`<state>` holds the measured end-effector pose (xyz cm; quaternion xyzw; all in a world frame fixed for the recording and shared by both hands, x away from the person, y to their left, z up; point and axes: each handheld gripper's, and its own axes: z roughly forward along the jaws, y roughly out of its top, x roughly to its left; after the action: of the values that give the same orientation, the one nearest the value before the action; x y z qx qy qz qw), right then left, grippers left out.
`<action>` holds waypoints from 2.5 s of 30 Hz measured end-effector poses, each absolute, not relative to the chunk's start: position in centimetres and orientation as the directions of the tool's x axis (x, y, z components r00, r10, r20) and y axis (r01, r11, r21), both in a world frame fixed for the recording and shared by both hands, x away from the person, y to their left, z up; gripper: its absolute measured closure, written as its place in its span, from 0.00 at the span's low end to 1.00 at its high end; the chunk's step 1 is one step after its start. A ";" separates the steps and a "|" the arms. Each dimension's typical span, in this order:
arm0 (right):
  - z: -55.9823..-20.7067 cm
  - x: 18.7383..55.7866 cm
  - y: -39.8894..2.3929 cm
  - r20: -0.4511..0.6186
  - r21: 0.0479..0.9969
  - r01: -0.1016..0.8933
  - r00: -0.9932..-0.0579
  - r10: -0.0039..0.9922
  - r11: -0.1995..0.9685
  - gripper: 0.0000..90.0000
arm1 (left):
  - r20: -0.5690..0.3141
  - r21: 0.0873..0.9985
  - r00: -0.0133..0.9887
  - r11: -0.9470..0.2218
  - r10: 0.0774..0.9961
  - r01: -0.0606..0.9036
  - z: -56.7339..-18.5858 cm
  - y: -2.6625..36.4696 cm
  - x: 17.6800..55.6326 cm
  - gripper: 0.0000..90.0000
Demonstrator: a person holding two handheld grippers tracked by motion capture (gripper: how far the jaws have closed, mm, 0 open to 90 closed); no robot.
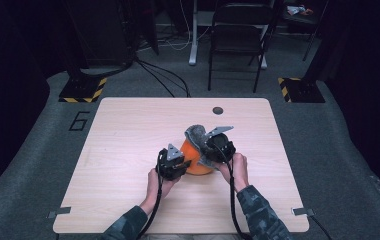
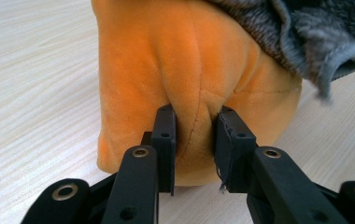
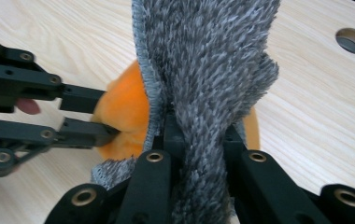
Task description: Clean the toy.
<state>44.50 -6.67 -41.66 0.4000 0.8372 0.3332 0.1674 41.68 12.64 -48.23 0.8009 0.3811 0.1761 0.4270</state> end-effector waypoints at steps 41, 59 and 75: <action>-42.8 45.6 -9.4 0.055 0.652 0.647 -0.561 0.826 0.396 0.88 | -0.056 0.817 0.635 -0.330 0.770 0.472 -48.3 13.0 41.9 0.77; -44.0 46.1 -9.5 0.018 0.649 0.642 -0.549 0.836 0.408 0.88 | 0.031 0.803 0.651 -0.407 0.758 0.436 -48.9 12.0 42.1 0.73; -40.3 43.3 -5.6 -0.011 0.730 0.516 -0.647 0.762 0.448 0.88 | -0.056 0.838 0.587 -0.281 0.808 0.467 -47.5 11.6 41.0 0.85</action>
<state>43.26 -5.65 -40.25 0.3833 0.8335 0.3591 0.1715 41.00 11.64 -47.50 0.7763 0.4107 0.1948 0.4368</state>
